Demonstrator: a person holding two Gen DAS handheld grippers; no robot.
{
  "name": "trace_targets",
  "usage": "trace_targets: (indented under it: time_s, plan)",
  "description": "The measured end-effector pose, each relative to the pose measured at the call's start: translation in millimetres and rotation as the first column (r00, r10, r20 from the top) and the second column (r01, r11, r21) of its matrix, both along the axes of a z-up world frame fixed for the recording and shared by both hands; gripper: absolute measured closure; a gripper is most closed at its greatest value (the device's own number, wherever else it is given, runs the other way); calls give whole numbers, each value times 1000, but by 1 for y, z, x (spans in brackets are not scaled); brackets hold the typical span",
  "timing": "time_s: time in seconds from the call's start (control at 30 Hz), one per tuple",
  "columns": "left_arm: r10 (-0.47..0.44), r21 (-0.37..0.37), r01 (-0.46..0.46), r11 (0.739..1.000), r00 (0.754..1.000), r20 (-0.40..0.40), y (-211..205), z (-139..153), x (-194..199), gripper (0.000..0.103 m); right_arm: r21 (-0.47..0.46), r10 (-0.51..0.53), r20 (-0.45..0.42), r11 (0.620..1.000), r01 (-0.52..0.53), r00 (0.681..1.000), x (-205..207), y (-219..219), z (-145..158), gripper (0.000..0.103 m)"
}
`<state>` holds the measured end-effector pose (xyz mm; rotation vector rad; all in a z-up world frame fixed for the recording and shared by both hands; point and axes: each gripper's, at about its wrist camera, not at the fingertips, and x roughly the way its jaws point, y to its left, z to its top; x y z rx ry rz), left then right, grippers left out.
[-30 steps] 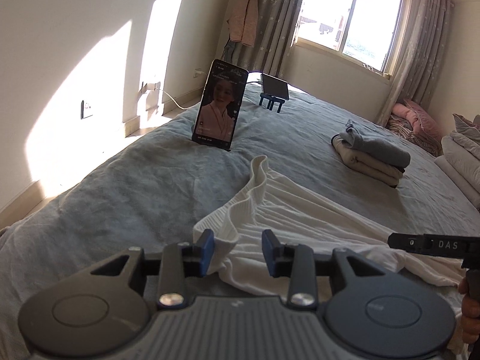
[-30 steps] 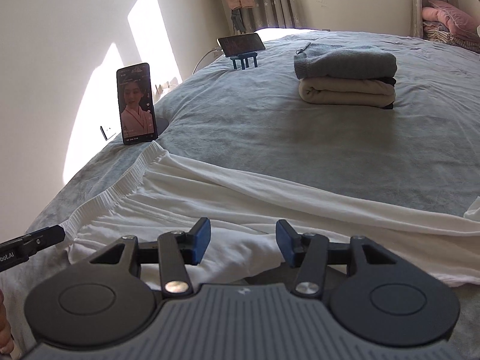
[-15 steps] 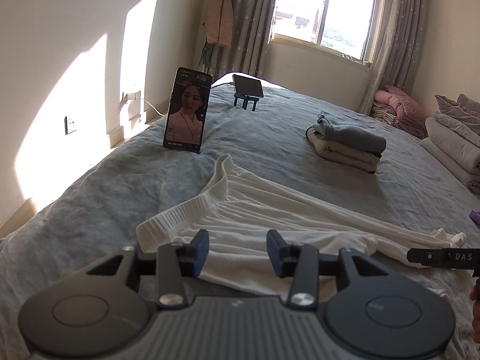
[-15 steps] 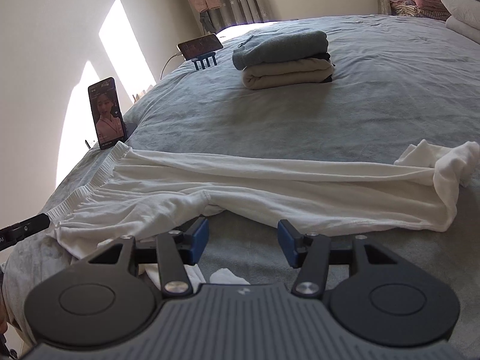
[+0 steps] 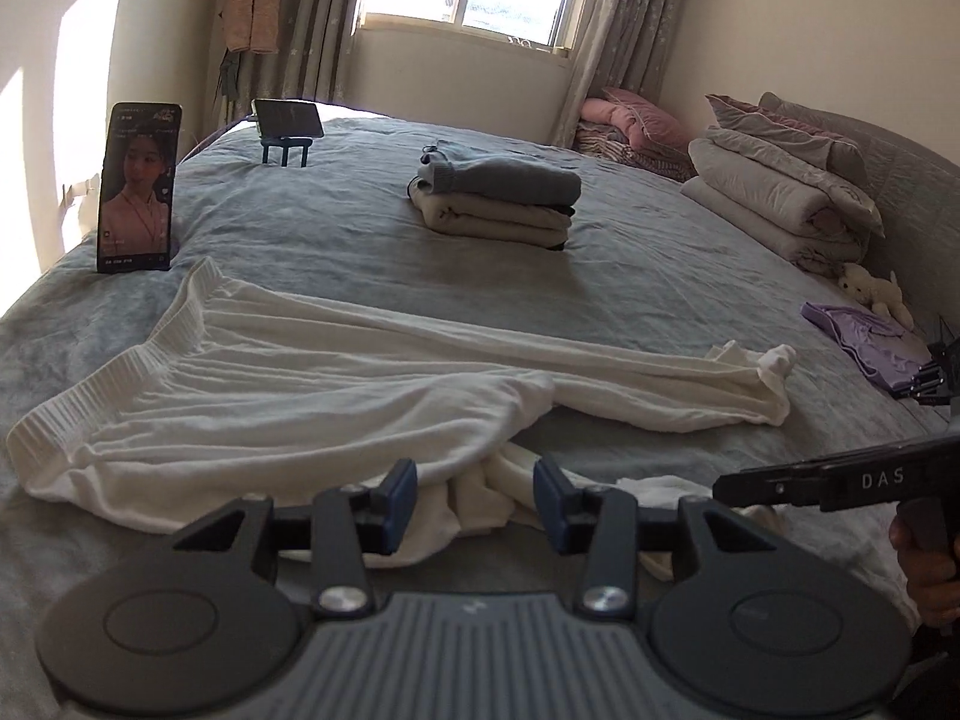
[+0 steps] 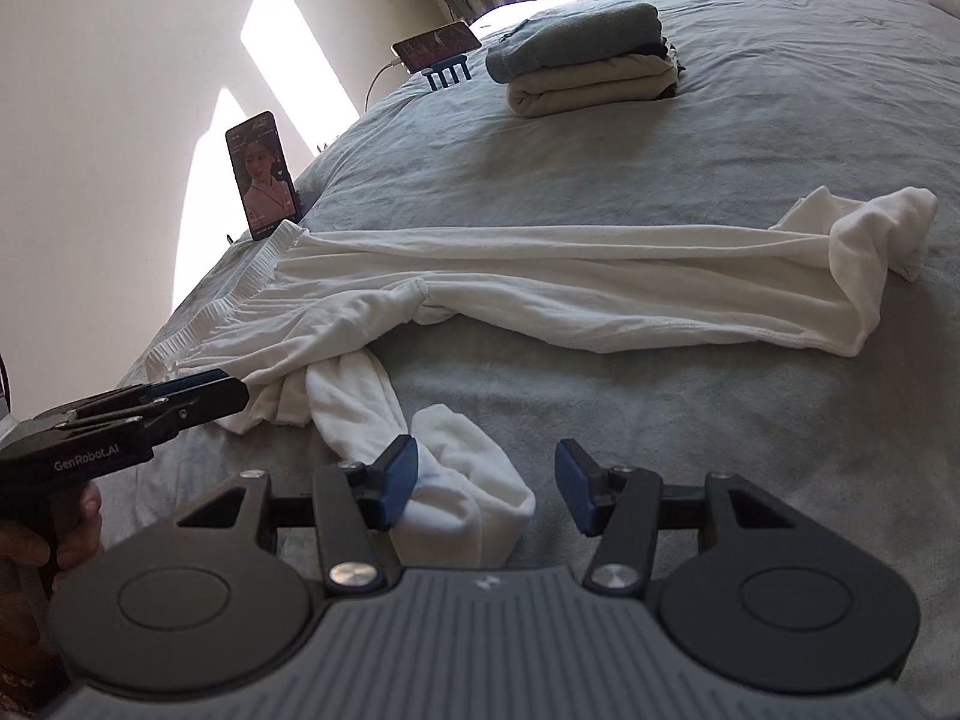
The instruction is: Fold clothes
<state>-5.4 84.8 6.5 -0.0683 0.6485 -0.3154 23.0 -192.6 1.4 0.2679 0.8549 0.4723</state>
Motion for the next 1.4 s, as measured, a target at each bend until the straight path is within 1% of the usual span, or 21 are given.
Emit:
trace_targets:
  time_s: [0.1,0.17,0.2,0.23,0.27,0.3,0.33,0.37,0.43,0.47,0.53,0.67,0.87,1.0,1.1,1.17,1.2,1.33,1.4]
  plan:
    - [20,14,-19,1000,1000,-18,-1,-7,7,61,21,36,-3,999,-36,999,-6,-2,2,48]
    - [41,17,-40,999,999,-33,-1,-12,12,66,12,67,-4,998,-67,998,-8,2,1,48]
    - [50,17,-49,999,998,-37,-1,-14,14,70,7,82,-6,997,-82,997,-9,3,0,48]
    - [57,16,-57,998,998,-40,-1,-15,15,80,-8,96,-10,995,-96,995,-10,6,-2,48]
    - [64,16,-64,998,997,-41,0,-16,17,86,-25,107,-18,994,-108,994,-10,8,-4,48]
    - [71,16,-71,997,997,-42,0,-17,18,89,-43,112,-24,993,-113,993,-10,10,-7,52]
    - [77,11,-77,997,996,-44,0,-17,18,96,-65,118,-21,991,-120,993,-10,13,-9,66]
    - [83,4,-83,997,995,-46,1,-17,19,99,-87,128,-13,988,-129,992,-12,14,-10,74]
    - [93,-11,-93,996,994,-49,3,-17,19,100,-97,138,2,986,-137,990,-14,14,-8,83]
    - [97,-23,-98,995,994,-50,5,-16,19,101,-103,136,12,986,-134,991,-16,14,-6,84]
    - [106,-43,-108,993,993,-48,7,-14,19,101,-125,115,62,986,-106,991,-21,11,4,85]
    - [114,-75,-117,990,992,-47,10,-11,18,101,-151,40,143,988,-18,989,-25,-6,21,86]
    - [114,-78,-119,990,992,-59,10,-12,20,101,-212,-80,214,969,126,973,-25,-34,31,86]
    - [98,-87,-104,991,993,-71,8,-13,21,101,-229,-143,238,953,198,961,-25,-52,35,86]
    - [86,-74,-92,993,993,-79,5,-14,21,101,-274,-190,256,926,260,948,-24,-62,35,86]
    - [80,-80,-88,993,992,-95,6,-15,22,100,-294,-216,254,911,288,943,-22,-69,32,86]
    - [81,-85,-90,992,992,-101,7,-15,22,100,-300,-225,251,907,297,942,-21,-71,31,86]
    - [105,-90,-114,989,990,-99,17,-13,20,100,-383,-258,237,861,334,937,-16,-76,19,86]
    - [126,-89,-136,987,987,-103,25,-12,19,100,-398,-251,206,861,316,946,-12,-76,13,86]
